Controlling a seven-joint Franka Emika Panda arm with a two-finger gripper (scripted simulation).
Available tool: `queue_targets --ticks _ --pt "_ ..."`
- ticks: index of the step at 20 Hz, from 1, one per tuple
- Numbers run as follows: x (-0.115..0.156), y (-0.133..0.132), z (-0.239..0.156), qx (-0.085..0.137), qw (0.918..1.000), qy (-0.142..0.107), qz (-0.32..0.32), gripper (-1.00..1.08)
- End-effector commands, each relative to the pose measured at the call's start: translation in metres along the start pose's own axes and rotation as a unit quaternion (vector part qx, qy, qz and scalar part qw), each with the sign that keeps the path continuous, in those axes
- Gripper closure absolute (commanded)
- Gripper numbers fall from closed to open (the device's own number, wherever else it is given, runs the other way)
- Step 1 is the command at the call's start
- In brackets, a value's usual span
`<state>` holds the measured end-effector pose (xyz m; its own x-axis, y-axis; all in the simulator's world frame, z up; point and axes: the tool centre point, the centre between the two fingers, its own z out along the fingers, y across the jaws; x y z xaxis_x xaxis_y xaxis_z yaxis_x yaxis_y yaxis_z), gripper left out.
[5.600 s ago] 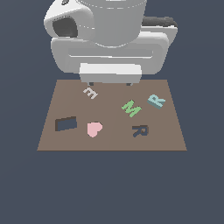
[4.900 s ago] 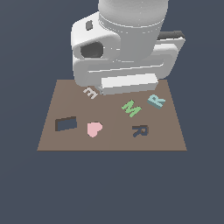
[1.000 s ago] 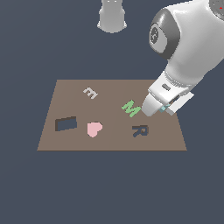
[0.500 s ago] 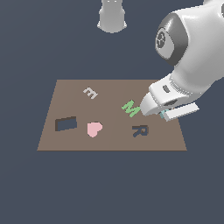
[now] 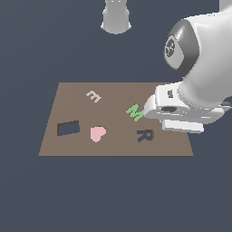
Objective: Insert a designated object into the corresponding slot on a board.
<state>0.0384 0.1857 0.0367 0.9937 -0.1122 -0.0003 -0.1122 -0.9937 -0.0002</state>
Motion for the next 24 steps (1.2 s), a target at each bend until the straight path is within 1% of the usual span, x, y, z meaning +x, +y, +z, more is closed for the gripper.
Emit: queue_targets --ticks 1,4,6,8,11,13,15,19,24 --pt "0.008 0.002 -0.001 0.0 0.9984 0.0 0.057 1.08" --pt "0.017 0.006 -0.001 0.0 0.9924 0.0 0.123 1.08" --pt "0.023 0.01 -0.001 0.0 0.9859 0.0 0.167 1.08" --pt "0.028 0.014 -0.002 0.0 0.9774 0.0 0.211 1.08" --pt "0.036 0.02 -0.002 0.0 0.961 0.0 0.277 1.08" --pt "0.04 0.026 -0.002 0.0 0.9475 0.0 0.32 1.08" --pt "0.044 0.031 -0.002 0.0 0.9321 0.0 0.362 1.08" --pt "0.05 0.043 -0.003 0.0 0.8979 0.0 0.44 1.08" --pt "0.054 0.056 -0.003 0.0 0.8554 0.0 0.518 1.08"
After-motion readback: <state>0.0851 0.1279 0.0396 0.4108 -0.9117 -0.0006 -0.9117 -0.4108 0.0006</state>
